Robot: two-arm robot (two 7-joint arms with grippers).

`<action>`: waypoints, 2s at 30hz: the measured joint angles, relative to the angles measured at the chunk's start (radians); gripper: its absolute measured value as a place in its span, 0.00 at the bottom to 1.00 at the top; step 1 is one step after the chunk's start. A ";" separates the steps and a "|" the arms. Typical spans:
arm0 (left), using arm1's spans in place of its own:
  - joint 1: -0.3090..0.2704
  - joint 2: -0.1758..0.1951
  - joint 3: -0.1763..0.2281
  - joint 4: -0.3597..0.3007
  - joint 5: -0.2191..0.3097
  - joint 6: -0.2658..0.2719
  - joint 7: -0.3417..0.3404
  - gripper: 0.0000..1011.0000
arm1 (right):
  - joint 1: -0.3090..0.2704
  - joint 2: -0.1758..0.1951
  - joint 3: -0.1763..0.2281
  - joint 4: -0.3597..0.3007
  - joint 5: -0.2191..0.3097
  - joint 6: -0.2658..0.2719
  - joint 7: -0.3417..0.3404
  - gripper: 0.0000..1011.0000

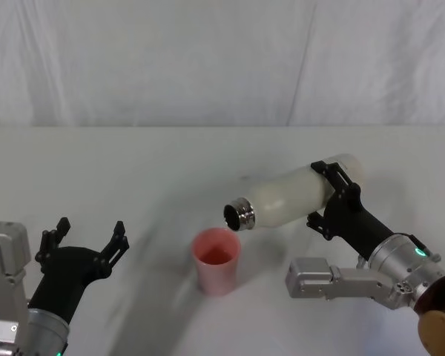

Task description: Grasp the thermos with one hand and pour water into the cup lid.

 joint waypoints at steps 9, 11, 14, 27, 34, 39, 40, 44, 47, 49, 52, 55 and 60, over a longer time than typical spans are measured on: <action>0.000 0.000 0.000 0.000 0.000 0.000 0.000 0.99 | 0.010 0.003 -0.009 0.001 -0.016 0.010 -0.010 0.94; 0.000 0.000 0.000 0.000 0.000 0.000 0.000 0.99 | 0.011 0.003 -0.010 0.000 -0.017 0.011 -0.011 0.94; 0.000 0.000 0.000 0.000 0.000 0.000 0.000 0.99 | 0.012 0.005 -0.012 -0.001 -0.020 0.013 -0.014 0.94; 0.000 0.000 0.000 0.000 0.000 0.000 0.000 0.99 | 0.026 0.008 -0.035 -0.002 -0.042 0.009 -0.017 0.94; 0.000 0.000 0.000 0.000 0.000 0.000 0.000 0.99 | 0.033 0.012 -0.045 -0.003 -0.053 0.008 -0.018 0.94; 0.000 0.000 0.000 0.000 0.000 0.000 0.000 0.99 | 0.036 0.013 -0.050 -0.005 -0.059 0.010 -0.018 0.94; 0.000 0.000 0.000 0.000 0.000 0.000 0.000 0.99 | 0.036 0.014 -0.051 -0.006 -0.061 0.012 -0.018 0.94; 0.000 0.000 0.000 0.000 0.000 0.000 0.000 0.99 | 0.037 0.015 -0.052 -0.008 -0.062 0.014 -0.018 0.94; 0.000 0.000 0.000 0.000 0.000 0.000 0.000 0.99 | 0.039 0.016 -0.053 -0.008 -0.062 0.015 -0.018 0.94; 0.000 0.000 0.000 0.000 0.000 0.000 0.000 0.99 | 0.040 0.016 -0.053 -0.008 -0.062 0.016 -0.019 0.94; 0.000 0.000 0.000 0.000 0.000 0.000 0.000 0.99 | 0.040 0.016 -0.053 -0.008 -0.061 0.016 -0.018 0.94; 0.000 0.000 0.000 0.000 0.000 0.000 0.000 0.99 | 0.040 0.016 -0.053 -0.008 -0.060 0.017 -0.018 0.94; 0.000 0.000 0.000 0.000 0.000 0.000 0.000 0.99 | 0.042 0.016 -0.054 -0.008 -0.060 0.019 -0.018 0.94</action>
